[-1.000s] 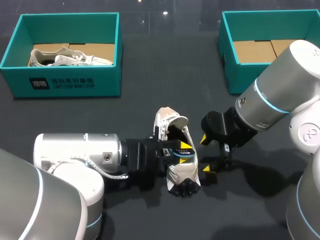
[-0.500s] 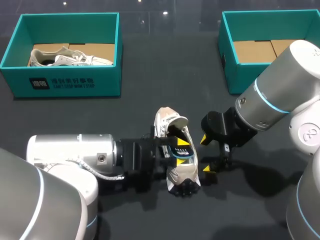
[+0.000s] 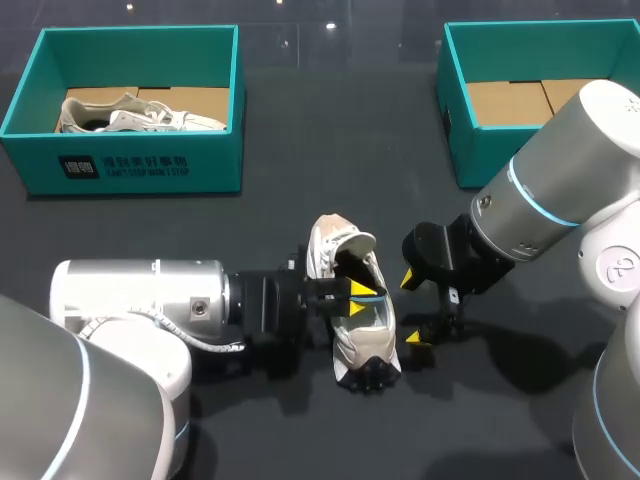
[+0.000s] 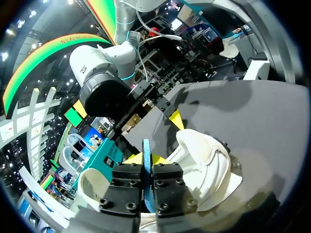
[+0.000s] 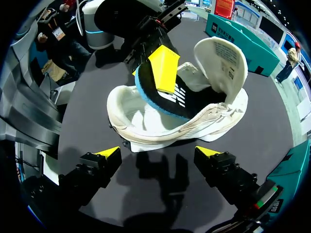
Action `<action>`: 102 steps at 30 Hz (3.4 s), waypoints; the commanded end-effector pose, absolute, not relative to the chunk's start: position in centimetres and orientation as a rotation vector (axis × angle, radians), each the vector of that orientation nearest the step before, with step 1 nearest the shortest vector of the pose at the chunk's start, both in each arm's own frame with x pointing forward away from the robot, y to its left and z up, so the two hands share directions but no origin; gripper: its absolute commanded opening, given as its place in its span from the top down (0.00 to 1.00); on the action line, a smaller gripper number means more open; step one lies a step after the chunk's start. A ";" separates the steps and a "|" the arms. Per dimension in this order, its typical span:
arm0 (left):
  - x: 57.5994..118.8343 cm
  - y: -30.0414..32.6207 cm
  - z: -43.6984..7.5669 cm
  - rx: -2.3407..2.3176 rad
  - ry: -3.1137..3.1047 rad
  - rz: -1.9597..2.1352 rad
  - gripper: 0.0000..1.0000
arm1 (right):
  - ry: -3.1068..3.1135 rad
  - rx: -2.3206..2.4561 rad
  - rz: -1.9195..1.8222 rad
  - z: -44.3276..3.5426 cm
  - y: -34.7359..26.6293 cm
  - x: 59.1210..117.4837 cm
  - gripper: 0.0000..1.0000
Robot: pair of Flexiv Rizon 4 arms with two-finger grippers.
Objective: Take the shoe out of the shoebox, open the shoe tongue, remove and reinsert the insole, then place the shoe into the shoebox
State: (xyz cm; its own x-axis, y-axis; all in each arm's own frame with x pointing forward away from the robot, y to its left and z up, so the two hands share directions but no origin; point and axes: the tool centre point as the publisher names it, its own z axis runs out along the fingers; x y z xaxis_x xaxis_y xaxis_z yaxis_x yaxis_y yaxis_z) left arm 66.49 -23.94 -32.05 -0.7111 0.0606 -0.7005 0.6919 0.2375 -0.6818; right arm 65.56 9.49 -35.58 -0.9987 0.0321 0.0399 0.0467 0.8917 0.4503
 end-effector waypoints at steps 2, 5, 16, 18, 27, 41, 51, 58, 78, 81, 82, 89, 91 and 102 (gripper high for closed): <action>67.7 -24.3 -33.0 0.706 2.025 -1.487 1.00 | -3.028 -0.064 -0.720 -35.7 9.5 65.4 0.00; 68.4 -24.3 -34.0 0.690 2.059 -1.481 1.00 | -3.028 -0.064 -0.720 -35.7 9.5 65.4 0.00; 65.4 -24.8 -34.6 0.683 2.108 -1.495 1.00 | -3.028 -0.064 -0.720 -35.7 9.5 65.4 0.00; 65.2 -24.7 -34.1 0.686 2.097 -1.508 0.91 | -3.028 -0.064 -0.720 -35.7 9.5 65.4 0.00; 65.1 -23.7 -32.6 0.677 2.062 -1.545 0.65 | -3.028 -0.064 -0.720 -35.7 9.5 65.4 0.00; 64.8 -22.7 -31.2 0.710 2.091 -1.587 0.62 | -3.024 -0.068 -0.717 -35.5 9.3 65.4 0.00; 64.0 -21.8 -31.4 0.805 2.204 -1.541 0.61 | -3.038 -0.086 -0.647 -33.4 6.0 65.4 0.00; 63.8 -20.5 -31.5 0.850 2.271 -1.497 0.59 | -3.046 -0.111 -0.565 -32.4 3.7 65.5 0.00; 64.1 -13.6 -28.3 1.168 2.461 -1.440 0.61 | -3.031 -0.033 -0.574 -32.2 0.9 66.0 0.00; 64.5 -12.7 -27.7 1.228 2.514 -1.390 0.62 | -3.031 -0.033 -0.574 -32.2 0.9 66.0 0.00; 64.6 -12.4 -27.6 1.262 2.533 -1.380 0.63 | -3.031 -0.033 -0.574 -32.2 0.9 66.0 0.00; 64.3 -10.8 -26.1 1.568 2.646 -1.207 1.00 | -3.031 -0.033 -0.574 -32.2 0.9 66.0 0.00; 64.3 -10.4 -25.7 1.678 2.668 -1.142 1.00 | -3.031 -0.033 -0.574 -32.2 0.9 66.0 0.00; 64.3 -10.1 -25.5 1.760 2.701 -1.091 1.00 | -3.031 -0.033 -0.574 -32.2 0.9 66.0 0.00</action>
